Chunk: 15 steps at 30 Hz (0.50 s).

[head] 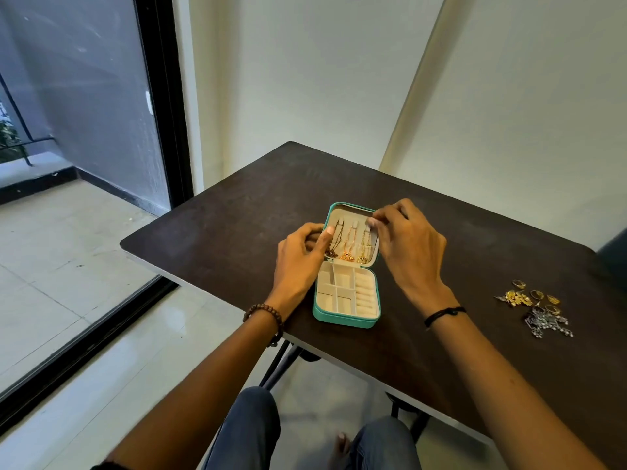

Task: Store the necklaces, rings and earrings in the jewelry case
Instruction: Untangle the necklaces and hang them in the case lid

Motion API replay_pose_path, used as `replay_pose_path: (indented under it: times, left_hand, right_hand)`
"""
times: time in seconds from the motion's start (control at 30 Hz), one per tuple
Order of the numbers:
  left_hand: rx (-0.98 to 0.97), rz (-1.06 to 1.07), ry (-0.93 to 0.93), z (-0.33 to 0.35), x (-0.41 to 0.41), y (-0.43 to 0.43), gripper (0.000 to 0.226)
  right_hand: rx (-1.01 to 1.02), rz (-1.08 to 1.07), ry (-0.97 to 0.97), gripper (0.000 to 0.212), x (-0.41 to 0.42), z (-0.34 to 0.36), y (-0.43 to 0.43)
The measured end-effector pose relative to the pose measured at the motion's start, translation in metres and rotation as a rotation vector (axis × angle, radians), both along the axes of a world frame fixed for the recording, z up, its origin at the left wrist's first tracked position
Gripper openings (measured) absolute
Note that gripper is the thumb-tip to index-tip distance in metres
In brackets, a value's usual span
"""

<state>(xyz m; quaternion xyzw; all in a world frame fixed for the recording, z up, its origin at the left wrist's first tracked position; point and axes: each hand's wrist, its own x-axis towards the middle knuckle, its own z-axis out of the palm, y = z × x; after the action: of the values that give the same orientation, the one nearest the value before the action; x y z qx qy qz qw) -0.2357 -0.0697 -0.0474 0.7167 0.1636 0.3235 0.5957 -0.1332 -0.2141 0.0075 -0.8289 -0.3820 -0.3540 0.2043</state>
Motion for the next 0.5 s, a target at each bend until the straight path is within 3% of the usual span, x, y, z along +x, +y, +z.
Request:
replay_pose_path:
  times: [0.33, 0.5]
  left_hand:
    - [0.007, 0.02, 0.005, -0.001, 0.0, -0.001, 0.034]
    - [0.001, 0.018, 0.022, -0.002, 0.0, -0.001, 0.037]
  right_hand:
    - [-0.053, -0.068, 0.346, 0.025, -0.024, -0.017, -0.013]
    - [-0.002, -0.081, 0.408, 0.02, -0.029, -0.019, -0.016]
